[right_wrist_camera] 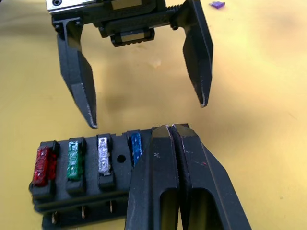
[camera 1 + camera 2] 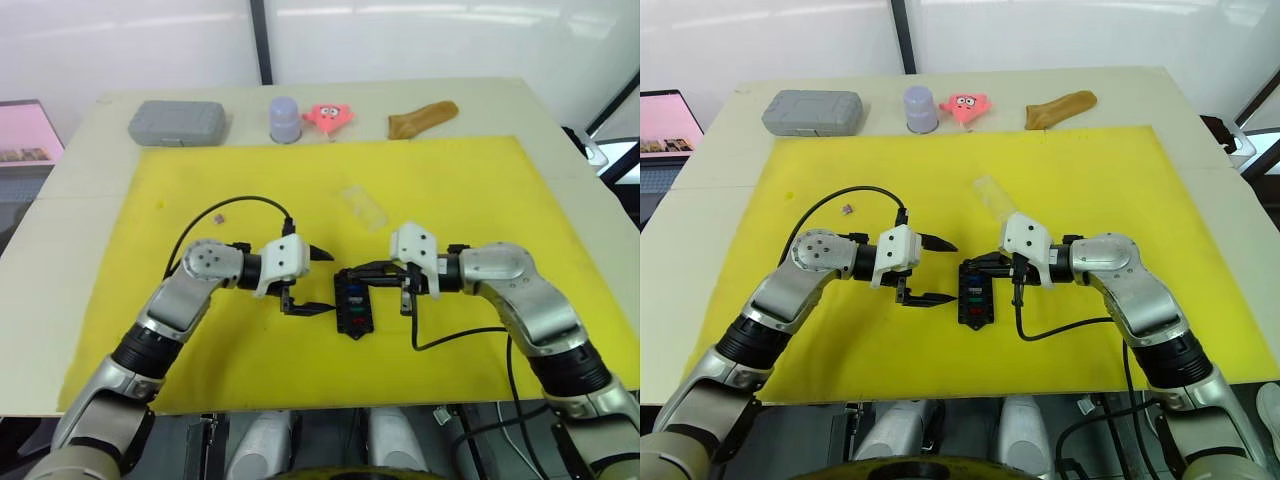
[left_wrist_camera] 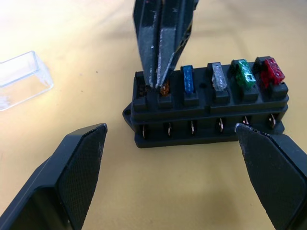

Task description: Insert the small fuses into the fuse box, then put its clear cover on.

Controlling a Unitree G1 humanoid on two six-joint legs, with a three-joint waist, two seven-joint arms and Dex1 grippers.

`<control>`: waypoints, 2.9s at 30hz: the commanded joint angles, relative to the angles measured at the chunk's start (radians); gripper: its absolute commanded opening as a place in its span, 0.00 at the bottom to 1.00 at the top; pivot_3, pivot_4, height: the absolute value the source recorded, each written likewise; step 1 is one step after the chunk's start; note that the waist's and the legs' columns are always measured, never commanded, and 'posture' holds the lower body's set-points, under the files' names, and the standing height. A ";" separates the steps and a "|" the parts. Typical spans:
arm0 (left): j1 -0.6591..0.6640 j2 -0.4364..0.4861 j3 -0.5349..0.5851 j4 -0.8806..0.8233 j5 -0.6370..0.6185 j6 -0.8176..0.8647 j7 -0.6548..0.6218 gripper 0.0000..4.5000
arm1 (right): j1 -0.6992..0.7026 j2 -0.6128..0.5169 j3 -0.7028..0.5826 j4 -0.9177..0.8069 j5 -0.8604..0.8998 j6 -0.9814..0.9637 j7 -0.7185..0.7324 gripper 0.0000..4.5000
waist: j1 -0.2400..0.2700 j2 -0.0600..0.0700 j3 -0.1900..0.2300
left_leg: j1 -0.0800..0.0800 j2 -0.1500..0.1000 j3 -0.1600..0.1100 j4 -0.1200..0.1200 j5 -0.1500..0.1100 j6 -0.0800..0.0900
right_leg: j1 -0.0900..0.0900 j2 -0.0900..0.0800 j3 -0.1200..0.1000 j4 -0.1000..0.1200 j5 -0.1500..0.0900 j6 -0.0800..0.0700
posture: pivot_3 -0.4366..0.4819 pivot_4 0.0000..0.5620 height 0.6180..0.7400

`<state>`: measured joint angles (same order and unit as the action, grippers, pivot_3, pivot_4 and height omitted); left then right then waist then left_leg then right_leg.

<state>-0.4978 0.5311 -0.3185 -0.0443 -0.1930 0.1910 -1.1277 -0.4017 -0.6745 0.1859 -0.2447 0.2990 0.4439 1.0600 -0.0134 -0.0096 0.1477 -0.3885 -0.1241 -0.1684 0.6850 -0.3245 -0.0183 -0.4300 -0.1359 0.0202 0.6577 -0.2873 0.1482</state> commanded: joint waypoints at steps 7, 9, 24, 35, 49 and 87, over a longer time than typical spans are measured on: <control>0.208 0.111 0.418 -0.154 -0.297 0.359 0.142 1.00 | 0.023 -0.143 -0.357 0.020 0.091 0.123 -0.107 0.14 | 0.000 0.000 0.000 | 0.000 0.000 0.000 -0.001 0.000 0.000 | -0.001 0.000 0.001 0.001 0.000 0.000 | 0.48 0.27 1.00; 0.260 0.165 0.542 -0.135 -0.353 0.442 0.166 1.00 | 0.044 -0.188 -0.432 0.059 0.088 0.132 -0.123 0.30 | 0.000 0.000 0.000 | 0.000 0.000 0.000 -0.001 0.000 0.000 | -0.001 0.000 0.001 0.001 0.000 0.000 | 0.48 0.27 1.00; 0.265 0.359 0.830 0.119 -0.553 0.826 0.237 1.00 | 0.104 -0.159 -0.522 -0.090 0.183 0.264 -0.263 0.99 | 0.003 0.003 0.000 | 0.002 0.001 0.001 -0.001 0.000 0.000 | 0.000 0.000 0.002 0.001 0.000 0.000 | 0.48 0.27 1.00; -0.220 0.245 0.742 0.699 -0.527 1.094 0.343 1.00 | -0.071 0.004 -0.316 -0.323 0.392 0.473 -0.362 0.99 | -0.004 0.001 0.000 | 0.001 0.000 0.000 0.000 0.000 0.000 | 0.000 0.000 0.001 0.005 0.000 0.000 | 0.48 0.27 1.00; -0.448 0.118 0.731 1.104 -0.425 0.938 0.354 1.00 | -0.101 0.071 -0.194 -0.342 0.361 0.444 -0.453 0.99 | 0.005 0.000 -0.001 | 0.001 -0.003 -0.001 0.002 0.000 0.000 | -0.002 -0.002 0.001 0.007 0.000 0.000 | 0.48 0.27 1.00; -0.483 -0.013 0.741 1.152 -0.316 0.744 0.387 0.01 | -0.076 0.014 -0.182 -0.373 0.318 0.407 -0.426 1.00 | 0.023 -0.001 -0.001 | -0.003 -0.007 -0.007 0.012 -0.001 0.001 | 0.001 -0.003 -0.001 0.009 0.000 0.000 | 0.48 0.27 1.00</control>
<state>-0.9810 0.5081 0.4087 1.1018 -0.5110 0.9573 -0.7569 -0.4766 -0.6519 0.0326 -0.5847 0.6124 0.8712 0.6321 0.0101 -0.0102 0.1463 -0.3912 -0.1306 -0.1757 0.6966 -0.3252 -0.0172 -0.4286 -0.1384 0.0190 0.6668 -0.2873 0.1482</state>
